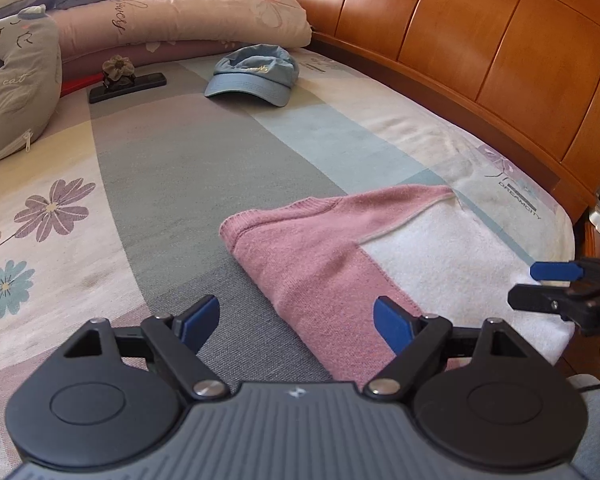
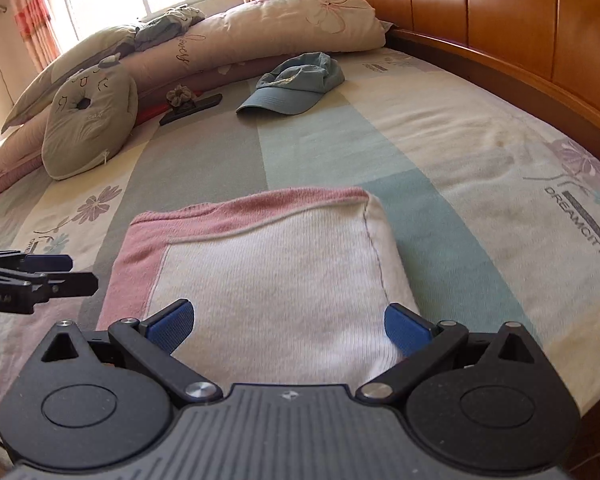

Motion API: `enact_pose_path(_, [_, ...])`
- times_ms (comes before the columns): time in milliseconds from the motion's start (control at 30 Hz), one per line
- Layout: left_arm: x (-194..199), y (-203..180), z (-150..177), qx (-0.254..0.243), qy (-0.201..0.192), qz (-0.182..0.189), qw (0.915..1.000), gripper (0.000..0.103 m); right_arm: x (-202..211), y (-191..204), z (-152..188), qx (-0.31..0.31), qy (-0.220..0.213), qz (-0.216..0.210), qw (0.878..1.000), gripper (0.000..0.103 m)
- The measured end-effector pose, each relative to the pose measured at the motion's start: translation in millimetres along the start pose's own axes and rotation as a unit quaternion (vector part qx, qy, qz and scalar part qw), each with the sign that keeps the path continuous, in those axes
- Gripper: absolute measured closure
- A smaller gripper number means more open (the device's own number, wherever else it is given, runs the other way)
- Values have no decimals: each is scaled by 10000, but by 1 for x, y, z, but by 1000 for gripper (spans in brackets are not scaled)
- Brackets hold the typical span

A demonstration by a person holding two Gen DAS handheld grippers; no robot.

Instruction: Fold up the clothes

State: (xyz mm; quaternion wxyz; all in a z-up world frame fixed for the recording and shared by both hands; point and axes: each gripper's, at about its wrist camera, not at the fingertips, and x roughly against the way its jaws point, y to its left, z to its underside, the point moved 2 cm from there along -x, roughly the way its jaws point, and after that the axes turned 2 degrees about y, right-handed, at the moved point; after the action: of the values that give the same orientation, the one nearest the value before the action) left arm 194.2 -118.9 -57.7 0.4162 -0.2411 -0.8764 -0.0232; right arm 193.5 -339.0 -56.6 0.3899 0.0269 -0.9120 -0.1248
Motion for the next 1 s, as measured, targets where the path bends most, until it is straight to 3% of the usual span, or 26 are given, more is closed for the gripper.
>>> enact_pose_path(67, [2,-12,0,-122,5,84,9999,19,12,-1,14,-37,-23,-59,10000,0])
enact_pose_path(200, [12,-38,-2,-356,-14,354,9987,19,27,-7,30,-86,-110,396,9991,0])
enact_pose_path(367, [19,-69,-3,-509,46,657,9965,18,41,-11,42,-379,-344,-301,9982,0])
enact_pose_path(467, [21,-86,0,-548,139,831,9949,18,37,-14,53,-427,-170,-207,9987,0])
enact_pose_path(667, [16,-110,22,-364,877,1702,9808,18,64,-27,69,-464,-466,-87,9978,0])
enact_pose_path(867, [-1,-105,59,288,1890,1973,9615,17,82,-49,83,-790,-668,-67,9946,0])
enact_pose_path(1000, [17,-110,50,119,1617,1881,9687,16,87,-55,89,-874,-692,-106,9937,0])
